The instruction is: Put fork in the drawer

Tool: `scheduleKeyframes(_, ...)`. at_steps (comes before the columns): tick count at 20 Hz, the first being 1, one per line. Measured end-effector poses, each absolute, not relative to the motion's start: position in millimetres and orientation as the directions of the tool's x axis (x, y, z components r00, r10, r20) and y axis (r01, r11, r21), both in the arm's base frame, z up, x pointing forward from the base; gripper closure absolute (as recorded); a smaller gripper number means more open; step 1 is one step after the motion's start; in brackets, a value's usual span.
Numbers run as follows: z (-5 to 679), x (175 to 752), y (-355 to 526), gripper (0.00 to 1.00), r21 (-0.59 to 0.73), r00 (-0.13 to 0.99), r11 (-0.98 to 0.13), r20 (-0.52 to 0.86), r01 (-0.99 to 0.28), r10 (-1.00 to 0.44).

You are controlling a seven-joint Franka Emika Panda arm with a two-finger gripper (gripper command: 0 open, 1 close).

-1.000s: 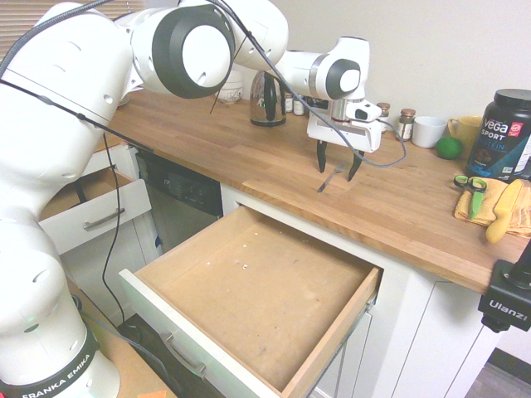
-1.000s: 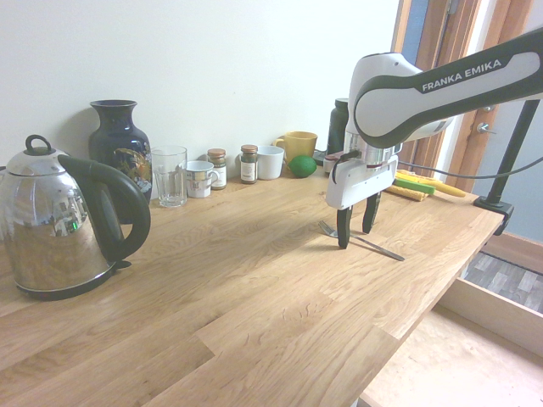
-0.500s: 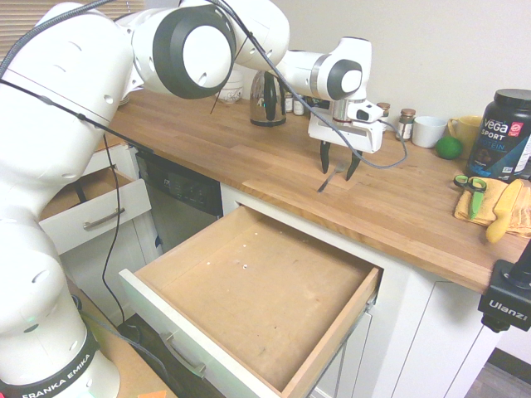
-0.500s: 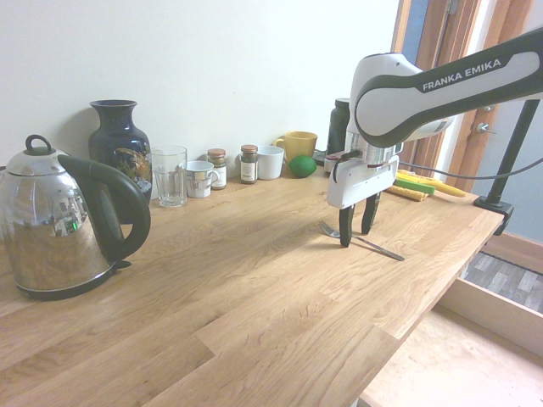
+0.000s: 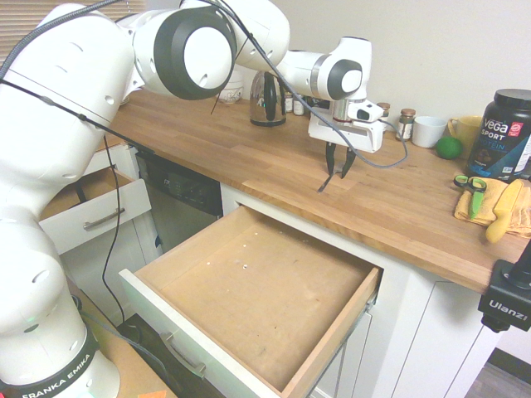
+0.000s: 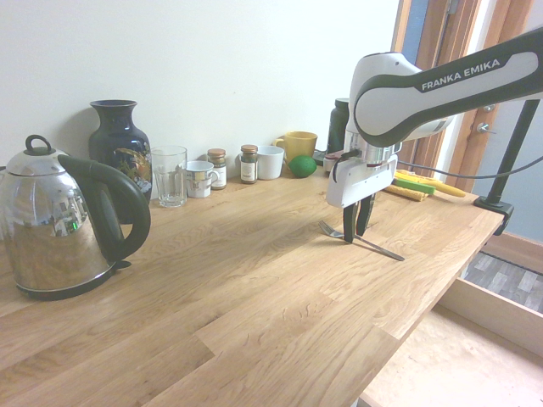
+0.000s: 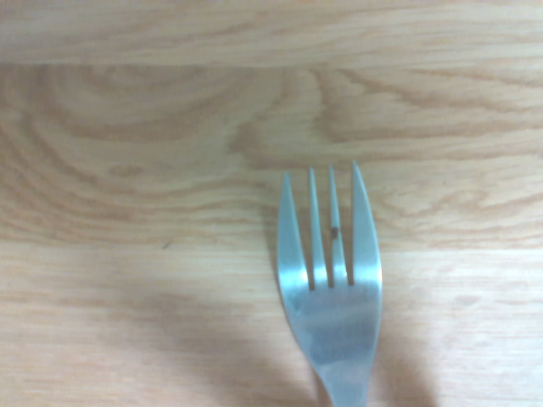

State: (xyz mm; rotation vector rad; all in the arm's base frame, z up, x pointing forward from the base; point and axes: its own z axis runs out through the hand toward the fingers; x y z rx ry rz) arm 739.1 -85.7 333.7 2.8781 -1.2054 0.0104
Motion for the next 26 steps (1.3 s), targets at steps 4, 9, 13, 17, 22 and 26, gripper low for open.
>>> scheduleKeyframes(4, 334, 739, -86, 1.00, 0.016, 0.702, -0.702, 0.014, -0.712, -0.712)
scheduleKeyframes(9, 333, 740, -85, 1.00, 0.015, 0.704, -0.704, 0.013, -0.710, -0.710)
scheduleKeyframes(13, 334, 740, -84, 1.00, 0.015, 0.704, -0.704, 0.013, -0.710, -0.710)
scheduleKeyframes(17, 338, 742, -83, 1.00, 0.008, 0.706, -0.706, 0.021, -0.708, -0.708)
scheduleKeyframes(22, 353, 747, -79, 1.00, -0.011, 0.709, -0.710, 0.045, -0.704, -0.704)
scheduleKeyframes(26, 361, 749, -76, 1.00, -0.021, 0.711, -0.713, 0.054, -0.701, -0.701)
